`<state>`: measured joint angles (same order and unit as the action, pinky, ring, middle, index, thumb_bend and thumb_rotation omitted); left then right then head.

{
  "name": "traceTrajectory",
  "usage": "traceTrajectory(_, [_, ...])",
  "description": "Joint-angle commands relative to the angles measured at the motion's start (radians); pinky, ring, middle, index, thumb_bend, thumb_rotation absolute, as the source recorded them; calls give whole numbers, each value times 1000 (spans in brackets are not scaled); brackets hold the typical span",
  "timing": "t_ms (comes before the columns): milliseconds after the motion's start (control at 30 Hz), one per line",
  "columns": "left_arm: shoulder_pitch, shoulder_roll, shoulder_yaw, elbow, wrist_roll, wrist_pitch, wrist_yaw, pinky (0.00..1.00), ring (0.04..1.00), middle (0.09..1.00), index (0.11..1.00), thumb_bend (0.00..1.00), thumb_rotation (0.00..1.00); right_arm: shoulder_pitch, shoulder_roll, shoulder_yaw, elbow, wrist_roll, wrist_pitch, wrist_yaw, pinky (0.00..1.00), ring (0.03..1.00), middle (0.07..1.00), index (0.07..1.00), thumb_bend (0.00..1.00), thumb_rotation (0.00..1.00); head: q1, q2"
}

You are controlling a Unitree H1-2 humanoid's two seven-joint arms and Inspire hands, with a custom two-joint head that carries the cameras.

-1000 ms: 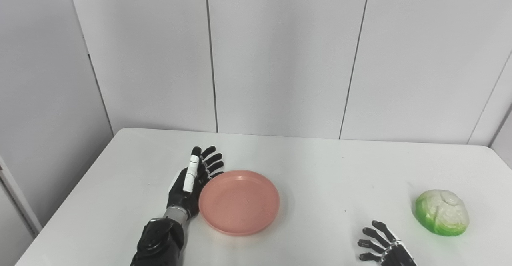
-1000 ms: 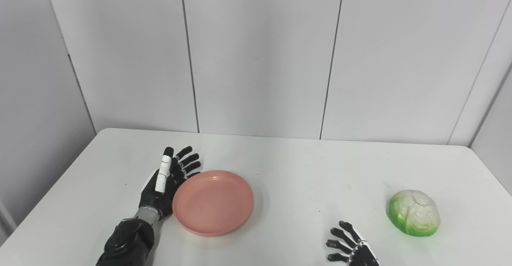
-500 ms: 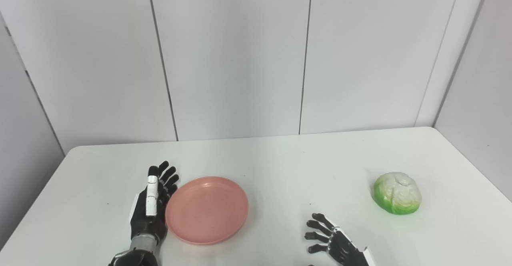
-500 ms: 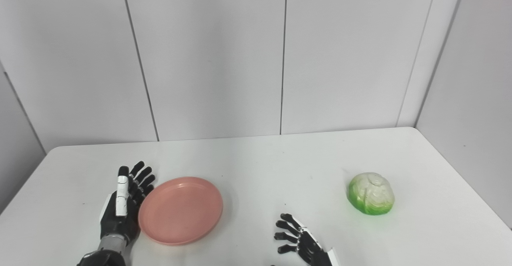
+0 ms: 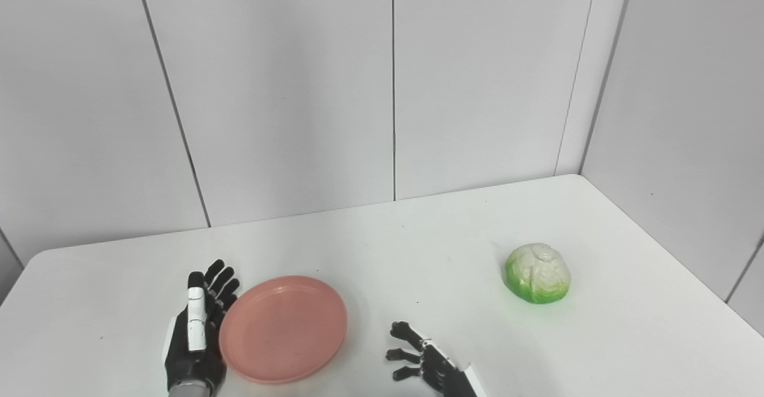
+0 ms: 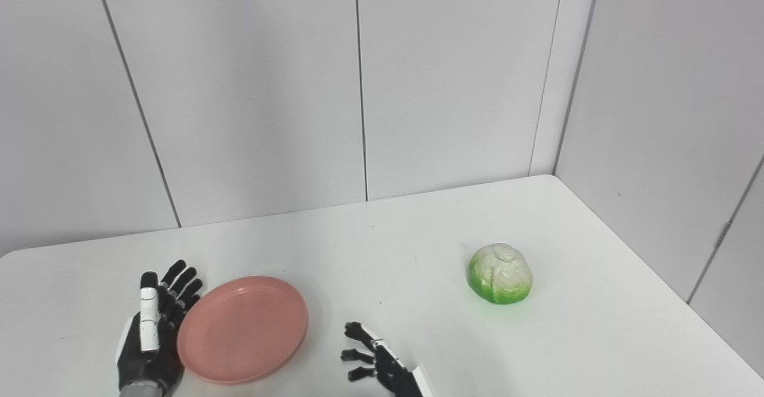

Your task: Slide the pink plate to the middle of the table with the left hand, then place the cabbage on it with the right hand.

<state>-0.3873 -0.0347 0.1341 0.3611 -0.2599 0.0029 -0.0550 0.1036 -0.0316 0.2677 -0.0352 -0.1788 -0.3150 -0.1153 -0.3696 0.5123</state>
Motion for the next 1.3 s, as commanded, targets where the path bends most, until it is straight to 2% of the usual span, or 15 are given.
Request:
traceTrajectory(0, [-33, -10, -4, -2, -7, 13, 0, 961, 907, 896, 851, 912, 904, 22, 103, 7, -8, -5, 24, -15, 654, 765, 874, 862, 599, 436, -3, 2])
traceTrajectory(333, [-31, -36, 0, -24, -15, 46, 13, 986, 915, 910, 868, 897, 921, 15, 101, 22, -2, -2, 31, -50, 667, 777, 868, 863, 628, 442, -14, 6])
traceTrajectory(400, [-30, -37, 2, -26, -21, 50, 9, 993, 918, 912, 869, 896, 918, 17, 100, 19, -15, -64, 40, -83, 666, 774, 873, 860, 626, 450, -14, 6])
traceTrajectory(567, [-27, -33, 7, -35, -38, 72, 8, 1000, 934, 923, 871, 880, 913, 23, 99, -8, -117, -296, 93, -201, 609, 736, 849, 832, 666, 681, -37, 13])
traceTrajectory(733, [-25, -22, 5, -23, -35, 73, 9, 1000, 930, 915, 883, 891, 925, -3, 68, -35, -266, -441, 228, -190, 612, 782, 876, 880, 812, 864, -42, 12])
traceTrajectory(767, [-26, -22, 5, -17, -33, 71, 10, 1000, 929, 915, 883, 892, 925, -23, 49, -49, -305, -471, 269, -162, 612, 784, 877, 881, 815, 868, -45, 8])
traceTrajectory(800, [-27, -21, 5, -13, -32, 68, 11, 1000, 922, 905, 878, 892, 927, -42, 27, -62, -340, -501, 307, -134, 648, 806, 882, 890, 859, 896, -45, 6])
traceTrajectory(900, [-28, -21, 5, -5, -35, 61, 7, 1000, 921, 904, 884, 903, 924, -102, -23, -104, -416, -585, 402, -49, 793, 883, 904, 902, 906, 924, -45, 2])
traceTrajectory(1033, [-30, -19, 8, 12, -37, 46, 3, 1000, 920, 899, 886, 902, 921, -177, -78, -155, -469, -667, 500, 79, 755, 897, 931, 919, 941, 908, -45, -1])
traceTrajectory(1133, [-27, -18, 8, 10, -38, 50, 2, 1000, 919, 899, 889, 914, 916, -247, -150, -195, -492, -714, 558, 194, 755, 914, 945, 920, 959, 867, -44, 0])
traceTrajectory(1267, [-20, -19, 5, -1, -39, 54, -3, 1000, 915, 902, 893, 920, 921, -331, -242, -238, -478, -756, 580, 290, 730, 921, 952, 910, 997, 834, -39, 2])
